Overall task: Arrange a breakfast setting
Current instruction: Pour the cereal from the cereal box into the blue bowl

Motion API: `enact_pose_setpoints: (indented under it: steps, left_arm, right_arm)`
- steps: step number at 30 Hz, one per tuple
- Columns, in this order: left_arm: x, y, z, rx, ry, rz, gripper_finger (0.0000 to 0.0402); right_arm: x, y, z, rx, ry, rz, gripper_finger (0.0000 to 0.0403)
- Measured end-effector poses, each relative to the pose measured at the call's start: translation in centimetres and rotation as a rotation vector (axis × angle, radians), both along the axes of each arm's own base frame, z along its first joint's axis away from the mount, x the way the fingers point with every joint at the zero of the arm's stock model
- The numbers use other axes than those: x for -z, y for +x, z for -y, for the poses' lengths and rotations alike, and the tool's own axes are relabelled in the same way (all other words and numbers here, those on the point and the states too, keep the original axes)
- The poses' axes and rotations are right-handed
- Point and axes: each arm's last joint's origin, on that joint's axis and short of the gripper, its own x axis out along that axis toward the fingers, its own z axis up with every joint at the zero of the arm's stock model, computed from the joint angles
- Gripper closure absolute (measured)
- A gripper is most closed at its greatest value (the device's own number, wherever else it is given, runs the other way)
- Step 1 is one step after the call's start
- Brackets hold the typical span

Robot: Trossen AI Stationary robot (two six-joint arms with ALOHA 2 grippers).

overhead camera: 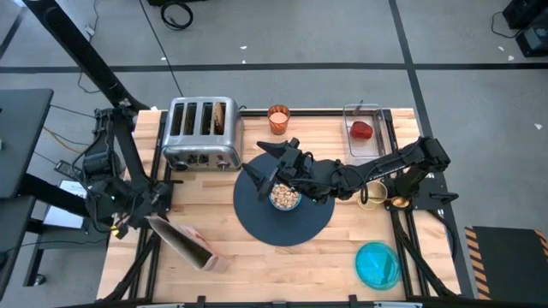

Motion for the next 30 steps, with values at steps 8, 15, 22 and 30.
enact_pose_setpoints:
  steps: [8,15,22,30]
  left_arm:
    - [-1.6,-0.2,-0.7,0.010,-0.028,0.002,0.0221]
    - [-2.9,-0.3,-1.2,0.000,-0.057,0.019,0.0220]
    - [-4.1,-0.5,-1.6,0.008,-0.091,0.041,0.0220]
    - [-6.1,-0.7,-2.4,-0.005,-0.151,0.078,0.0220]
  right_arm:
    - [0.0,0.0,0.0,0.000,0.000,0.000,0.0037]
    - [0.0,0.0,0.0,-0.001,0.000,0.000,0.0037]
    - [0.0,0.0,0.0,0.000,-0.004,-0.002,0.0037]
    - [0.0,0.0,0.0,0.001,-0.006,-0.003,0.0037]
